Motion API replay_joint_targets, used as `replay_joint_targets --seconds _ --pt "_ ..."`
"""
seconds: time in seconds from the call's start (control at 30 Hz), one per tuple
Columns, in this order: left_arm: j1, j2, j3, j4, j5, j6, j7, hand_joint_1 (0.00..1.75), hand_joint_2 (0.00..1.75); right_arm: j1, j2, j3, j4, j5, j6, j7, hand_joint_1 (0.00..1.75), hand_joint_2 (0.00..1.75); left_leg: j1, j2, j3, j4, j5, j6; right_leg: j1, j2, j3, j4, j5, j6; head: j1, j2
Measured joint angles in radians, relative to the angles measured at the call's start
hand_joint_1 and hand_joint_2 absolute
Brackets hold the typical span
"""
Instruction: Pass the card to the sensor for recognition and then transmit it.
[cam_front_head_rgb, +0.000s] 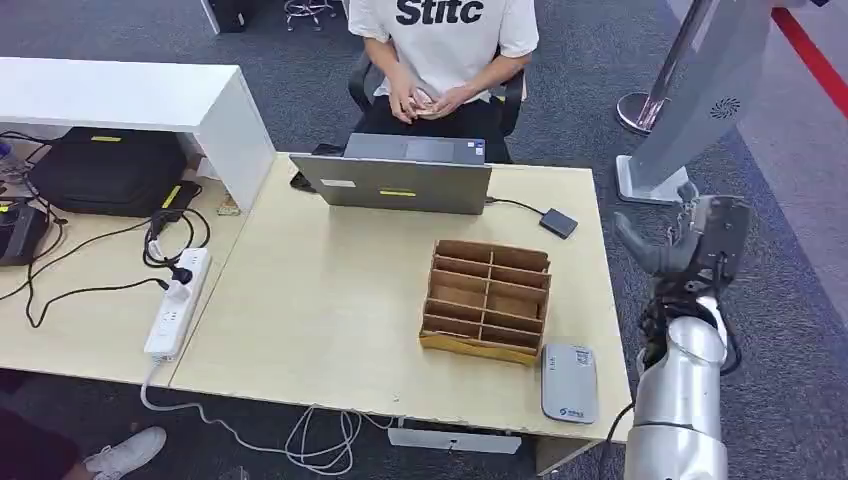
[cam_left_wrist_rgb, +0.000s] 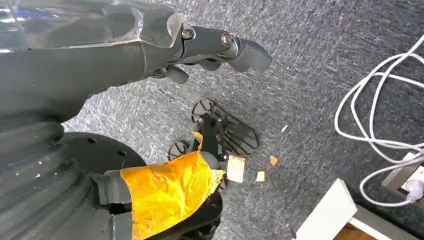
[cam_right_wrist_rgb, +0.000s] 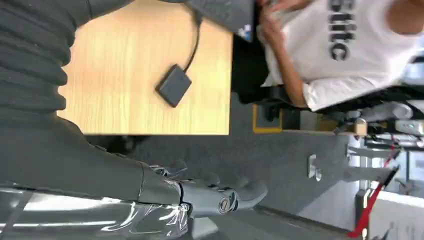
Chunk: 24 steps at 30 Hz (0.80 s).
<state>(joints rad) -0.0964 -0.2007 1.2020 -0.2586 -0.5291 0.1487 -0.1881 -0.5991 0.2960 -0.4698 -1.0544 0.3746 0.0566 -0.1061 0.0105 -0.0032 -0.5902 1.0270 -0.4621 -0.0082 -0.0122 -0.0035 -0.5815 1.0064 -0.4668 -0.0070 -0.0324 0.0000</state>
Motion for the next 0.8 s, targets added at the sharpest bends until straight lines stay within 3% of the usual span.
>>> replay_joint_targets --seconds 0.13,0.33,0.43,0.57,0.67,0.8 --pt "0.002 0.003 -0.004 0.0 -0.019 -0.016 0.0 0.0 1.75 0.08 -0.105 -0.255 0.105 -0.295 0.113 -0.091 0.0 1.75 -0.001 -0.011 -0.001 0.0 -0.001 0.002 0.0 -0.01 0.005 -0.002 -0.003 0.003 0.001 0.0" --pt "0.002 0.009 -0.005 0.0 -0.038 -0.016 0.0 0.0 1.75 0.253 -0.254 -0.576 0.339 -0.505 0.27 -0.222 0.0 1.75 -0.002 -0.009 0.0 0.001 -0.006 0.007 0.0 -0.009 0.006 -0.004 -0.004 0.006 0.0 0.0" --pt "0.003 0.009 -0.005 0.0 -0.038 -0.006 0.0 0.0 1.75 0.355 -0.292 -0.713 0.468 -0.581 0.318 -0.253 0.0 1.75 -0.001 -0.009 0.0 0.001 -0.008 0.007 0.0 -0.01 0.007 -0.004 -0.007 0.007 0.0 0.0" --pt "0.004 0.01 -0.005 0.0 -0.029 0.0 -0.004 0.0 1.75 0.442 -0.299 -0.84 0.608 -0.585 0.204 -0.285 0.0 1.75 -0.001 -0.005 0.001 -0.001 -0.011 0.003 0.0 -0.004 0.007 -0.003 -0.008 0.005 0.0 0.0" --pt "0.003 0.008 -0.005 0.0 -0.018 0.004 -0.016 0.0 1.75 0.467 -0.294 -0.861 0.678 -0.536 0.041 -0.272 0.0 1.75 0.0 -0.001 0.003 -0.001 -0.011 0.003 0.0 -0.001 0.007 -0.003 -0.008 0.004 0.0 0.0" --pt "0.003 0.008 -0.005 0.0 -0.008 0.016 -0.021 0.0 1.75 0.48 -0.279 -0.863 0.74 -0.488 -0.072 -0.21 0.0 1.75 0.0 -0.001 0.004 -0.001 -0.01 0.003 0.0 -0.001 0.007 -0.003 -0.008 0.004 0.0 0.0"
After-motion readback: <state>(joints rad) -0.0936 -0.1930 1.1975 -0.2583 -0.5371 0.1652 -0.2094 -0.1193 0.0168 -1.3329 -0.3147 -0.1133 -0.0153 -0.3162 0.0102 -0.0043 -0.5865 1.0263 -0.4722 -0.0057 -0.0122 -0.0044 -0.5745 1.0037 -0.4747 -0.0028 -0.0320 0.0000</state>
